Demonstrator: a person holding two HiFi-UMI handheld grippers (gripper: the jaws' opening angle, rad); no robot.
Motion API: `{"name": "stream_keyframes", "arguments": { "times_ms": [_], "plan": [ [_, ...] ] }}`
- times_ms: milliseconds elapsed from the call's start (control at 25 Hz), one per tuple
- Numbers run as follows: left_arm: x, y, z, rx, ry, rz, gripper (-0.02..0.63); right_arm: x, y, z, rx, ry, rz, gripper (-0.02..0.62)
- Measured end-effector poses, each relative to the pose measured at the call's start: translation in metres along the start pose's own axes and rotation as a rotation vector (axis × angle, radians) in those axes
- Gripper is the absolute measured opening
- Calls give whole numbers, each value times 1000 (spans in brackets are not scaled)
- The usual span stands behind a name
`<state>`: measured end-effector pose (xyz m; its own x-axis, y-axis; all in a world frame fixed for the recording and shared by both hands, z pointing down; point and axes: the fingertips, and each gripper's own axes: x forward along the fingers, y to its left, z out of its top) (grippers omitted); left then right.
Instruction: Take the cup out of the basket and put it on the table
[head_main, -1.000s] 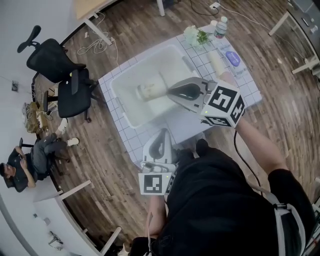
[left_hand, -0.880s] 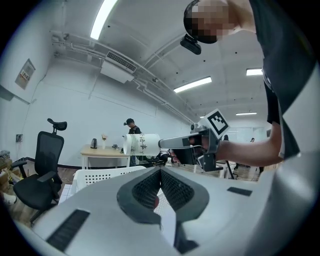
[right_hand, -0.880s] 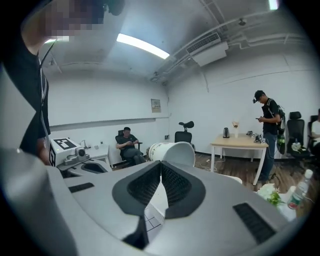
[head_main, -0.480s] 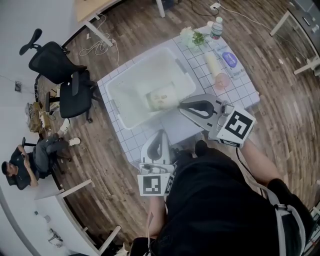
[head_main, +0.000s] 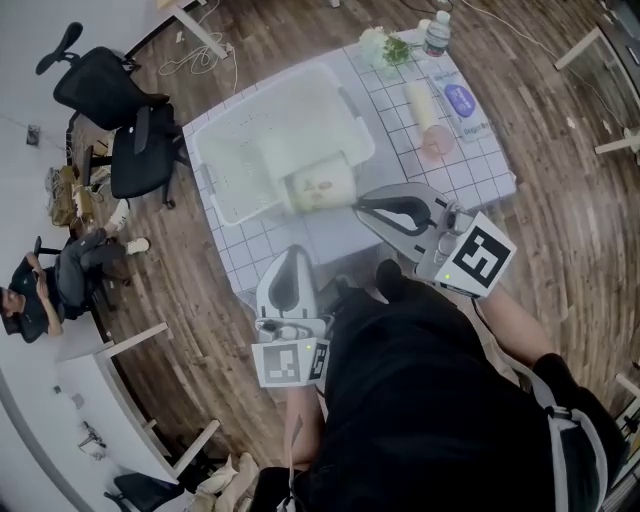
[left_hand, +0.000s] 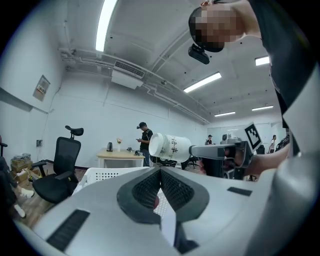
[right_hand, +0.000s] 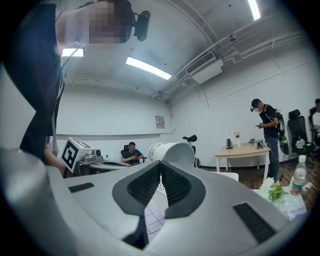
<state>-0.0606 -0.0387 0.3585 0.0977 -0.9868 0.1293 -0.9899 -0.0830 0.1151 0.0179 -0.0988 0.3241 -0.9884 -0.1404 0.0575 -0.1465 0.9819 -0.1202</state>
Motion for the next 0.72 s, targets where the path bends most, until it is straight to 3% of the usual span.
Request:
{"name": "stream_keyframes", "arguments": {
  "times_ms": [400, 720],
  "plan": [
    [-58, 3, 5, 41, -35, 5, 9, -19, 46, -3, 18, -42, -51, 26],
    [-117, 10, -4, 12, -42, -4, 9, -24, 109, -22, 25, 19, -47, 26]
  ]
}}
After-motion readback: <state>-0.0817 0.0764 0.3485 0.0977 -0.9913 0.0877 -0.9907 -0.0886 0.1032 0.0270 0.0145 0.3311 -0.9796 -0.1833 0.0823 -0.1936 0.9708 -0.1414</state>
